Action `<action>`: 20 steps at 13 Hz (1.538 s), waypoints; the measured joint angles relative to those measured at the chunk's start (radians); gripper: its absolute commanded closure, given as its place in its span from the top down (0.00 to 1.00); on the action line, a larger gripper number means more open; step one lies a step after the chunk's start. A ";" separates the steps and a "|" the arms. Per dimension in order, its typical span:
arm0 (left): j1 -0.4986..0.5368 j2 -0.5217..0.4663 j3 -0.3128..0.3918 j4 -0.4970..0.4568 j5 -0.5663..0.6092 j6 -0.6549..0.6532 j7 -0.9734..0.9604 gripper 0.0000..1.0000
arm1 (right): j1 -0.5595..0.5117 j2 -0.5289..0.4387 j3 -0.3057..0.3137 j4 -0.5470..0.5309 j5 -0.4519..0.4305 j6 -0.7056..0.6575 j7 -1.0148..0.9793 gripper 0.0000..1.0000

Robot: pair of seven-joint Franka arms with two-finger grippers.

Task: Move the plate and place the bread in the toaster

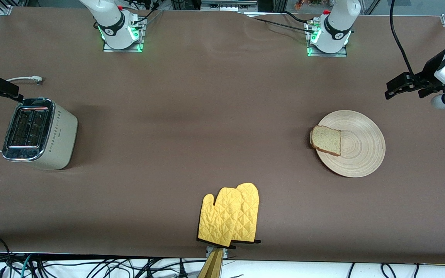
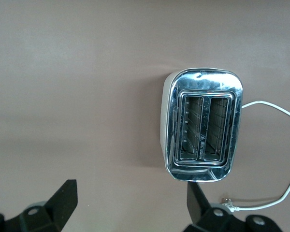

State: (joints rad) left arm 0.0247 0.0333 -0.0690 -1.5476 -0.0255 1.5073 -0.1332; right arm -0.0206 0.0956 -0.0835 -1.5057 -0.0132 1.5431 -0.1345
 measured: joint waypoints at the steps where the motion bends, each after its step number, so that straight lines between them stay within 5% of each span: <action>1: 0.000 0.001 0.000 0.000 0.000 0.000 0.000 1.00 | 0.000 0.000 0.000 0.000 0.000 0.000 0.000 1.00; 20: 0.006 0.026 0.004 -0.016 0.000 0.006 0.000 1.00 | -0.001 0.000 0.000 0.000 0.000 0.001 0.000 1.00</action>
State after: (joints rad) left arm 0.0308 0.0588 -0.0650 -1.5639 -0.0255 1.5133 -0.1332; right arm -0.0219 0.0959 -0.0835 -1.5056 -0.0132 1.5436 -0.1345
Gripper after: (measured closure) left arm 0.000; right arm 0.000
